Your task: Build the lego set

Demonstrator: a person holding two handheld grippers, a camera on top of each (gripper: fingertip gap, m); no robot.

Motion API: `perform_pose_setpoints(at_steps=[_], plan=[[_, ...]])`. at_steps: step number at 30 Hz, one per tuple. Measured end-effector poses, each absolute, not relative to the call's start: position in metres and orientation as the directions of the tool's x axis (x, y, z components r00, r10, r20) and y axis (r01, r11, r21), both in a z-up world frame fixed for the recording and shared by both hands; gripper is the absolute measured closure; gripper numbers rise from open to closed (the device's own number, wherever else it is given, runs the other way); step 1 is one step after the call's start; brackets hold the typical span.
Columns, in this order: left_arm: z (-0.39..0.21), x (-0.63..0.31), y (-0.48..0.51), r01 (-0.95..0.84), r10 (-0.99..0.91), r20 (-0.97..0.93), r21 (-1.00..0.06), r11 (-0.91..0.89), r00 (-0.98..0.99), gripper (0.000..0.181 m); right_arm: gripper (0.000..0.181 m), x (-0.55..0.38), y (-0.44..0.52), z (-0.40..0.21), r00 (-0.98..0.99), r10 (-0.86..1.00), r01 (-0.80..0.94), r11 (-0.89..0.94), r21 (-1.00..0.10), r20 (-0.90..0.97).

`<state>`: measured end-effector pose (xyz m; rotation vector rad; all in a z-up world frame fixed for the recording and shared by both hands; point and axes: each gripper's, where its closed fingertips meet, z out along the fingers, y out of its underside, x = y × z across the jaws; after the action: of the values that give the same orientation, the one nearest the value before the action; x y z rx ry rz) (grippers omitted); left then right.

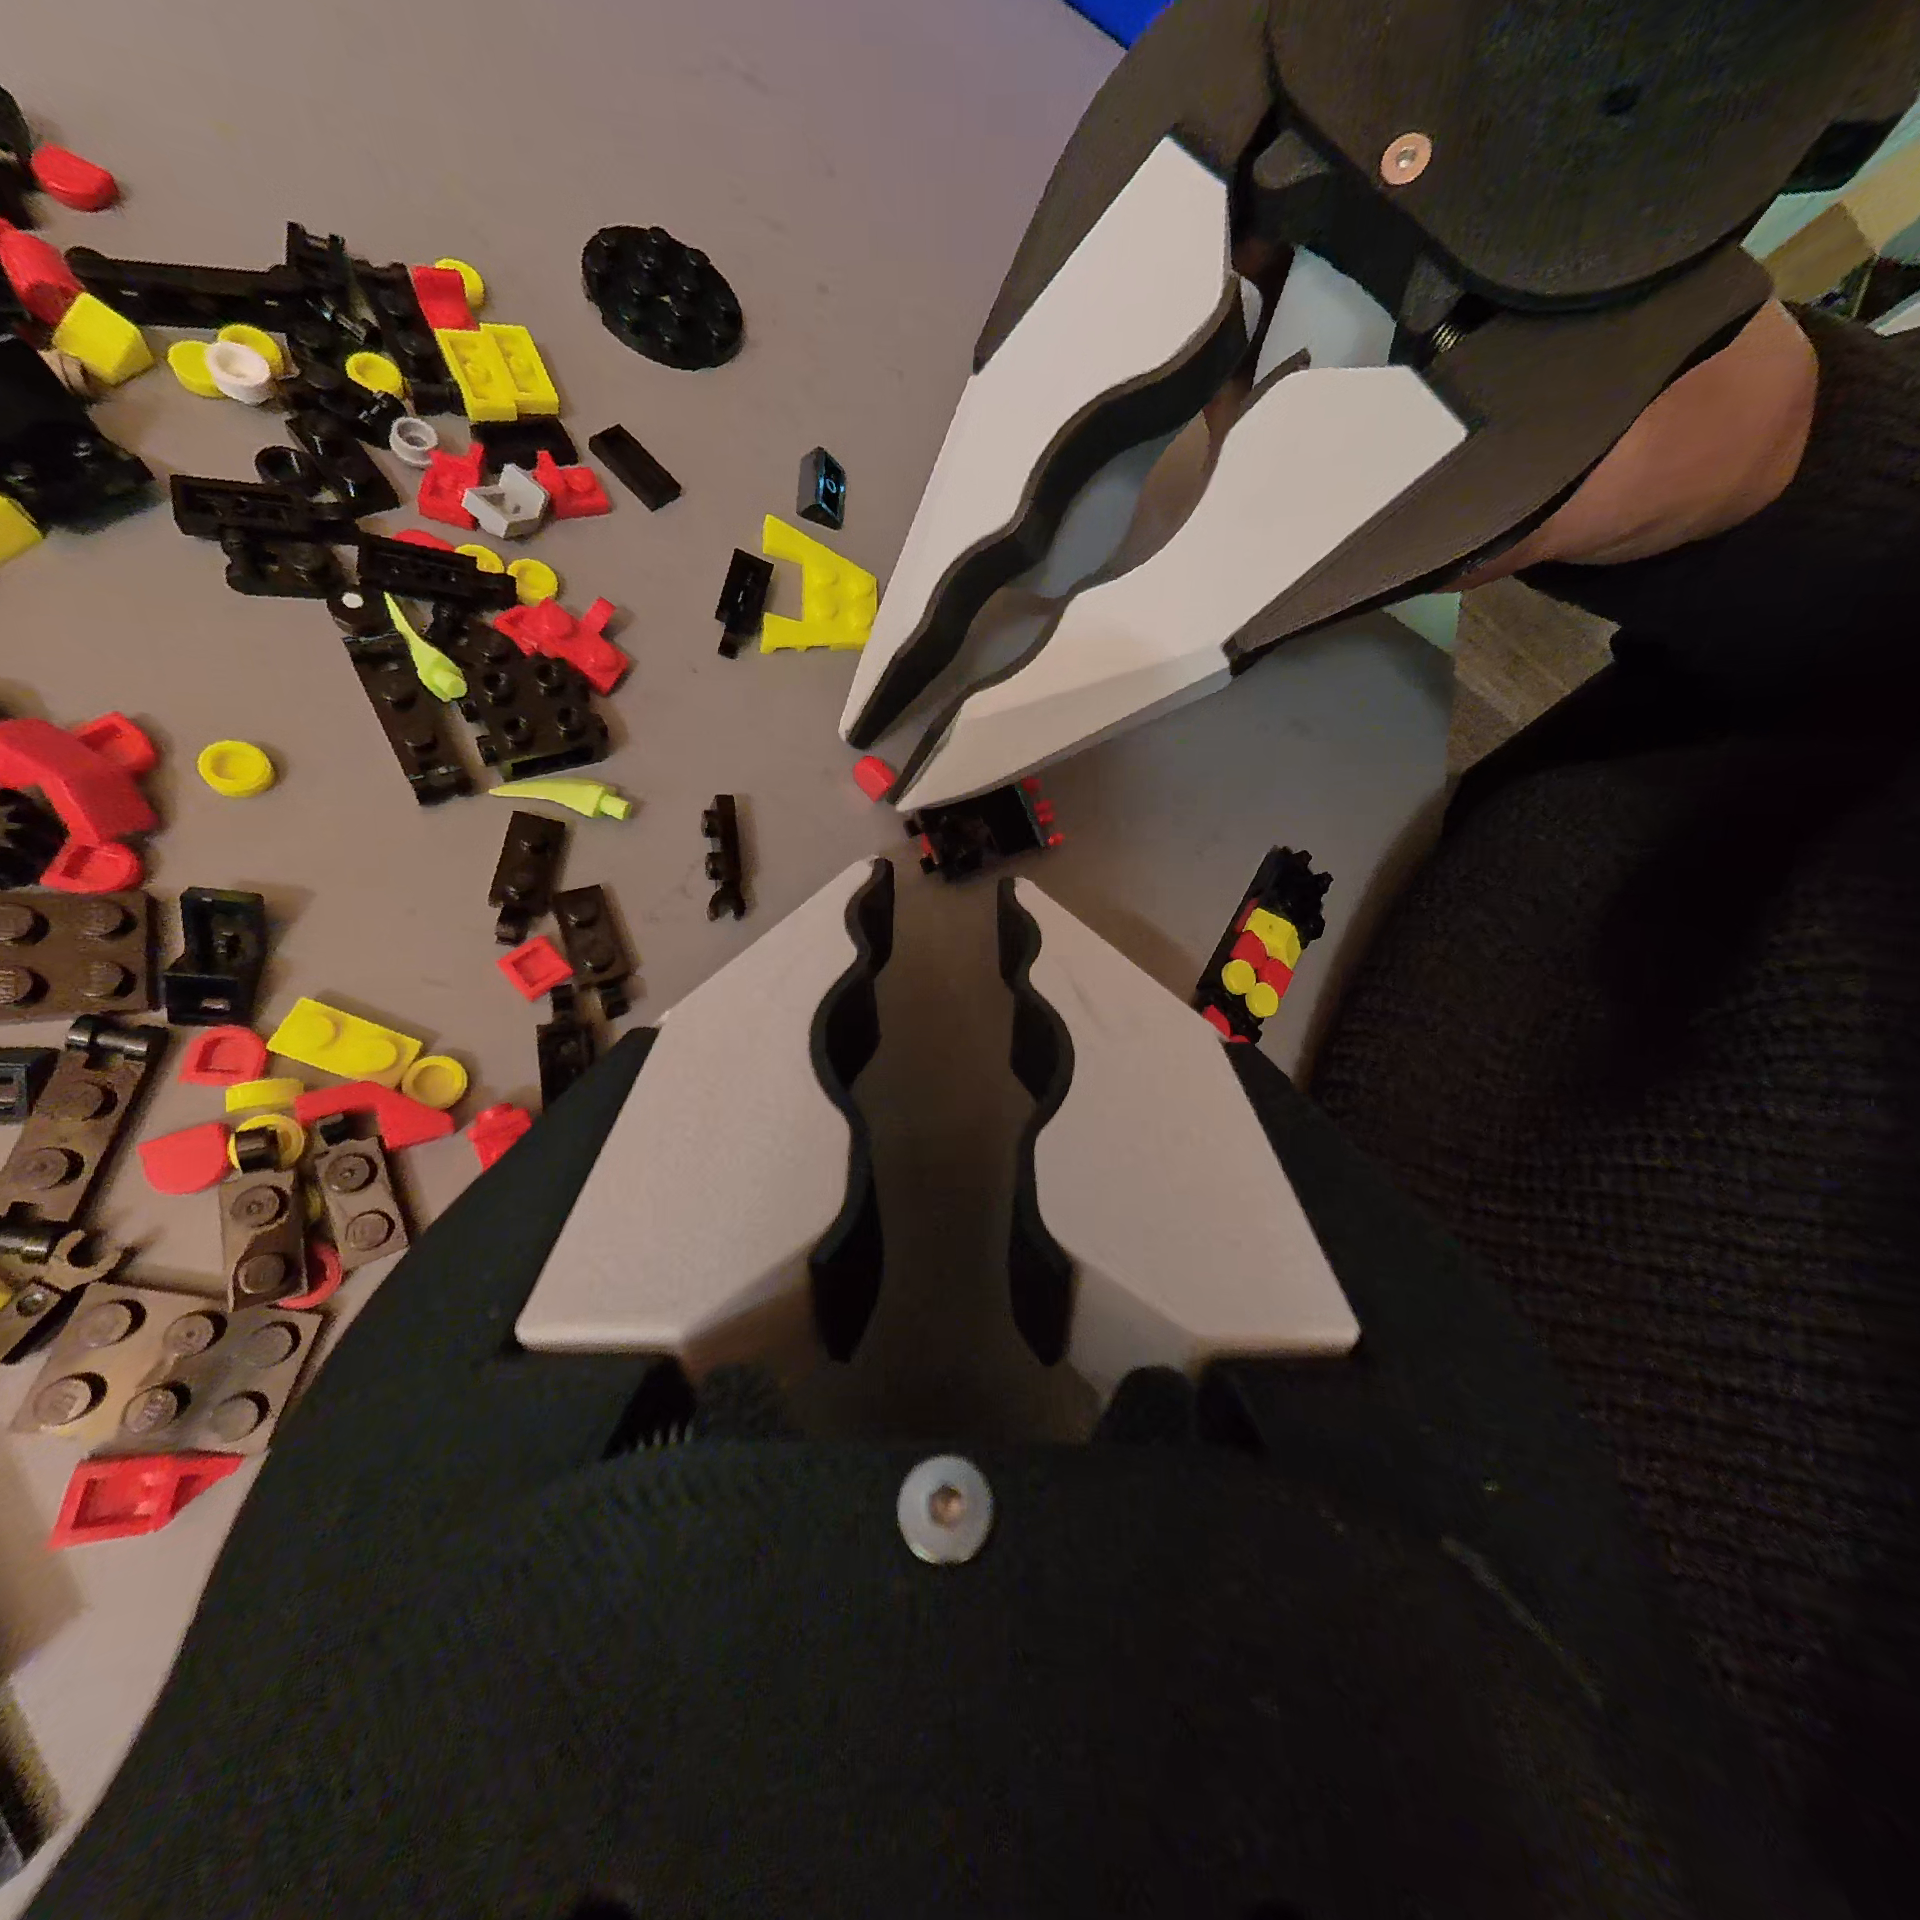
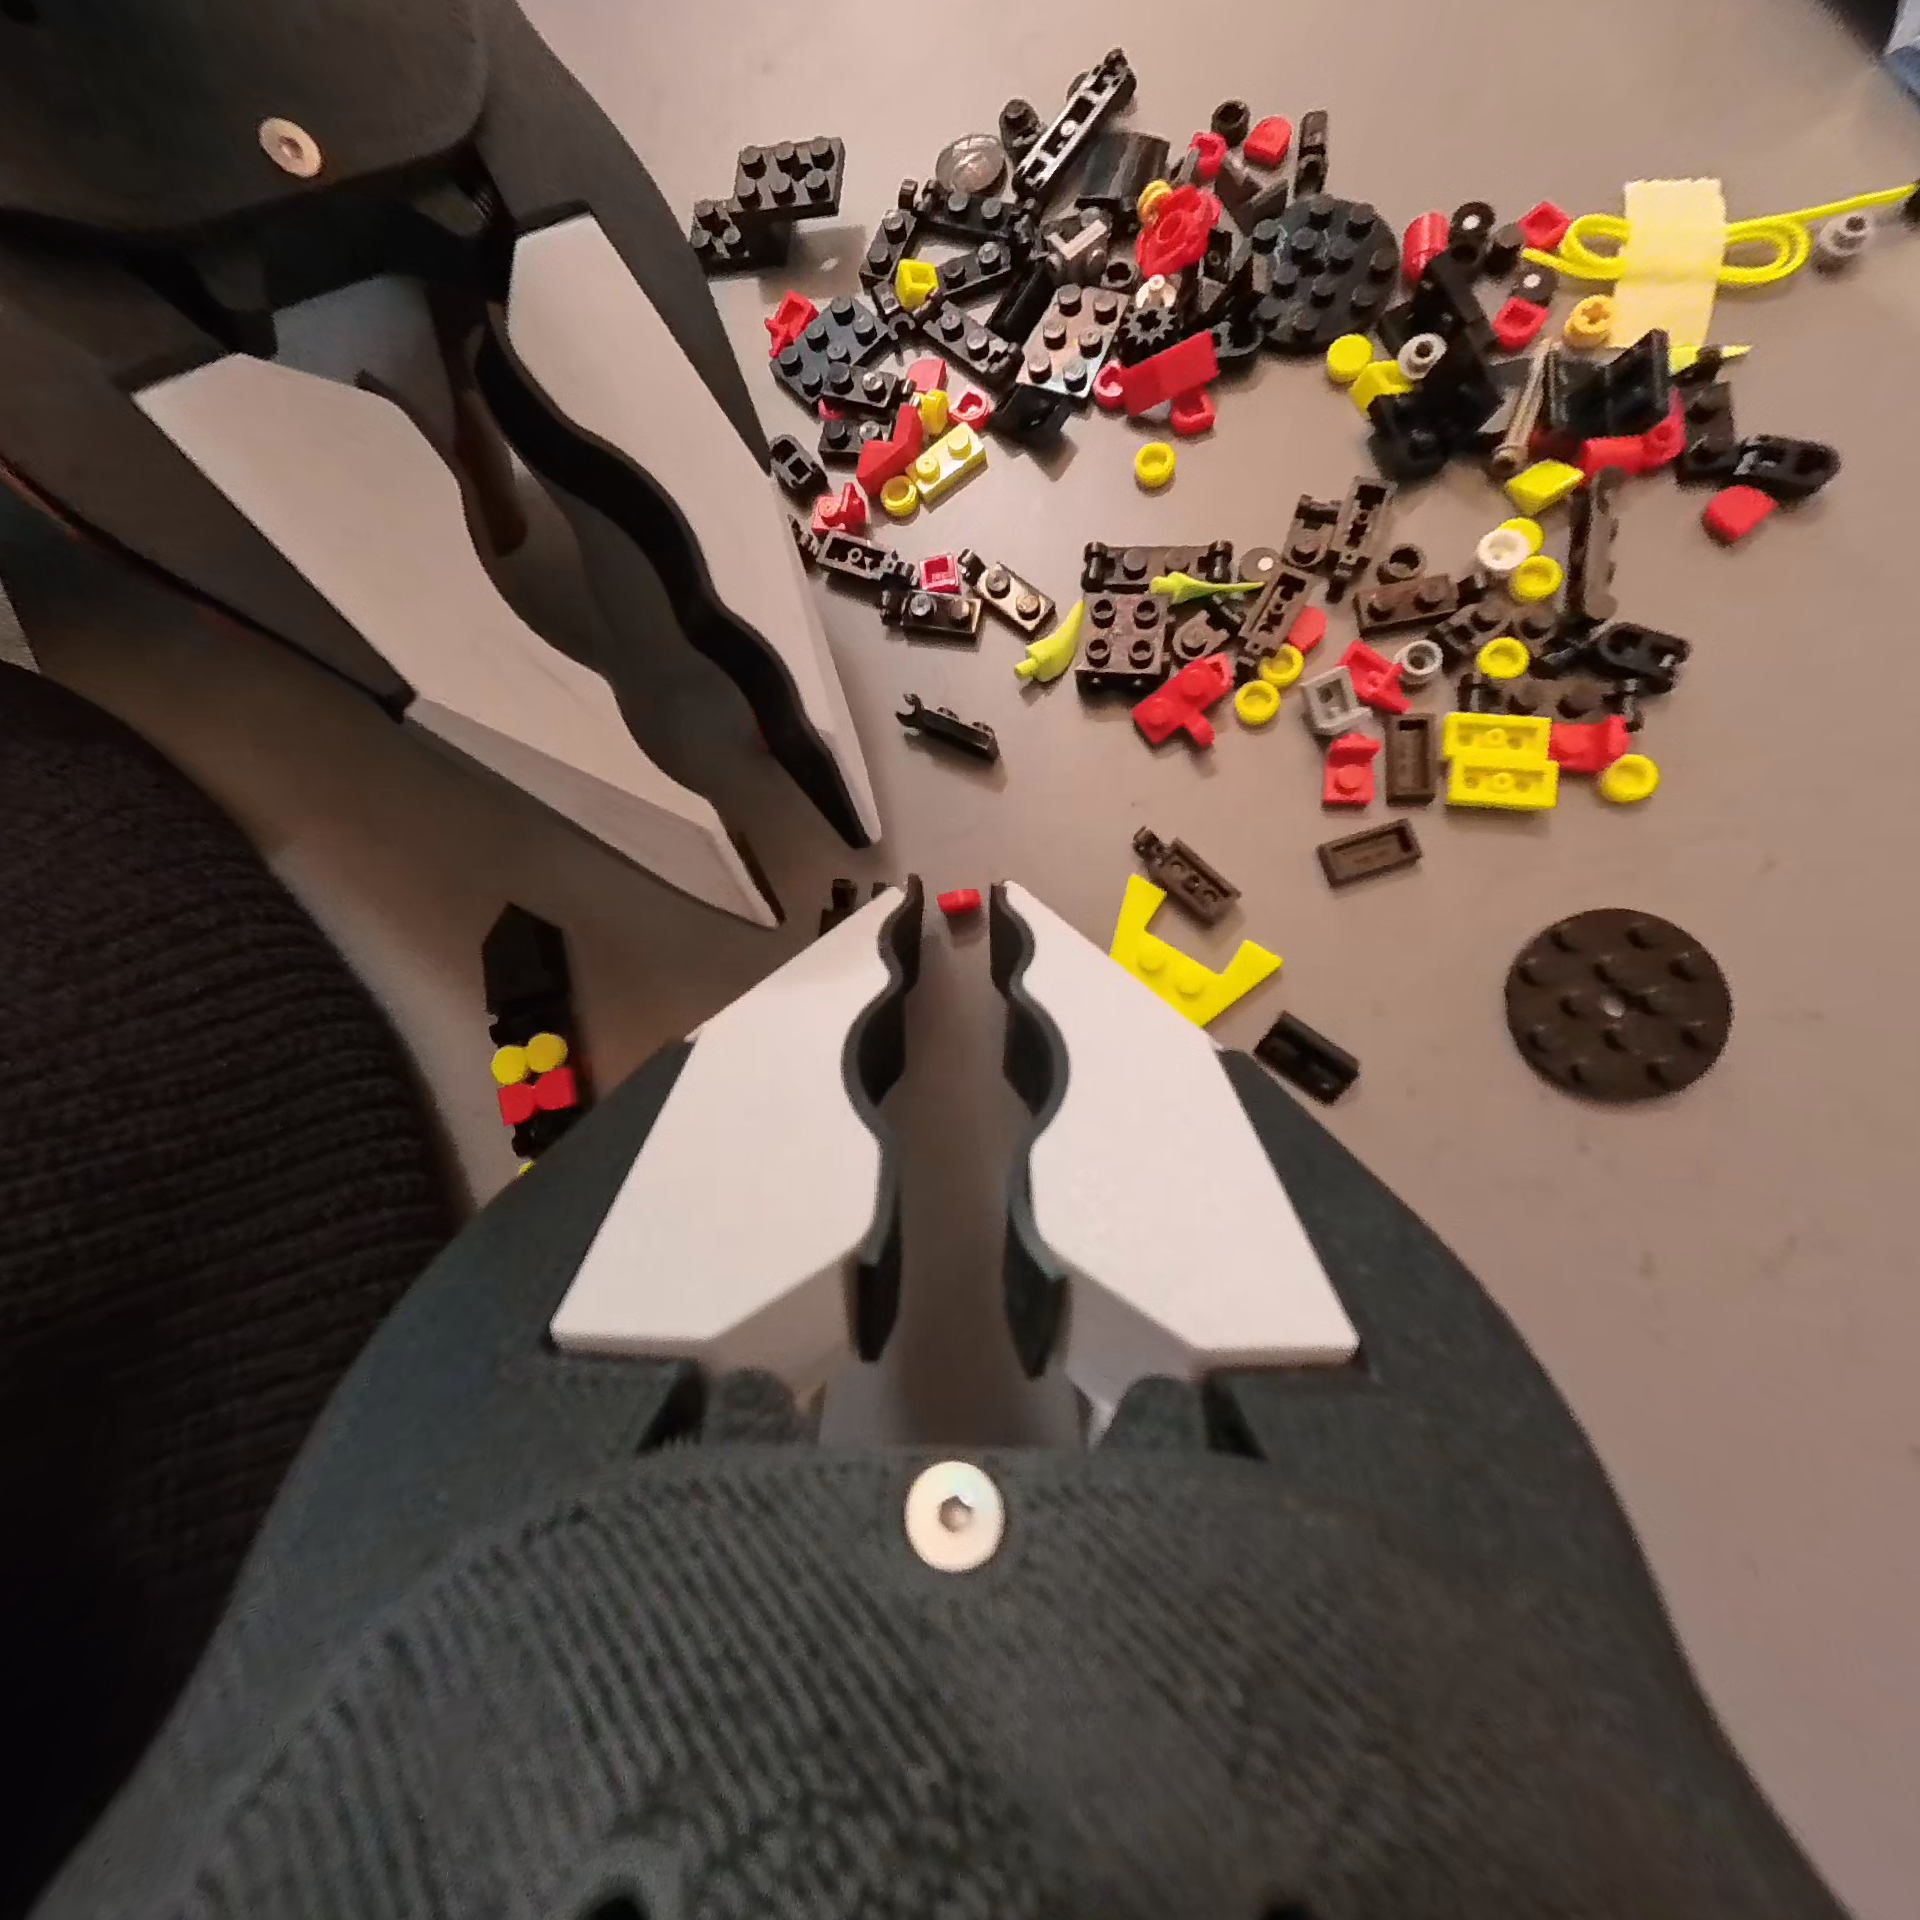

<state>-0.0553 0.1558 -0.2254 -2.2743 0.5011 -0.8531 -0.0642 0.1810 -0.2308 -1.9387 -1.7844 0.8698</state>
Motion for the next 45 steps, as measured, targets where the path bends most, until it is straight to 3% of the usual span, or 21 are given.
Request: perform_pose_setpoints(at_steps=[1, 9, 16, 23, 35, 45], plan=[[-0.225, -0.055, 0.156, -0.120, -0.543, 0.441, -0.688, -0.716, 0.715, 0.163, 0.170, -0.064, 0.181, -0.232, 0.013, 0.981, 0.761, -0.134, -0.635, -0.192], [-0.221, -0.060, 0.159, -0.108, -0.545, 0.422, -0.711, -0.695, 0.725, 0.163, 0.174, -0.065, 0.182, -0.223, 0.013, 0.974, 0.723, -0.166, -0.671, -0.227], [-0.176, -0.067, 0.161, -0.071, -0.670, 0.317, -0.873, -0.483, 0.671, 0.160, 0.175, -0.072, 0.159, -0.163, -0.169, 0.812, 0.516, -0.410, -0.752, -0.558], [-0.133, -0.061, 0.156, -0.029, -0.726, 0.178, -0.964, -0.263, 0.664, 0.162, 0.175, -0.066, 0.166, -0.122, -0.301, 0.442, 0.393, -0.750, -0.532, -0.845], [-0.126, -0.058, 0.154, -0.020, -0.733, 0.152, -0.975, -0.221, 0.663, 0.171, 0.175, -0.070, 0.153, -0.125, -0.305, 0.187, 0.467, -0.825, -0.317, -0.934], [-0.130, -0.052, 0.150, -0.044, -0.750, 0.148, -0.972, -0.229, 0.645, 0.174, 0.175, -0.069, 0.147, -0.130, -0.282, 0.130, 0.515, -0.815, -0.265, -0.950]])
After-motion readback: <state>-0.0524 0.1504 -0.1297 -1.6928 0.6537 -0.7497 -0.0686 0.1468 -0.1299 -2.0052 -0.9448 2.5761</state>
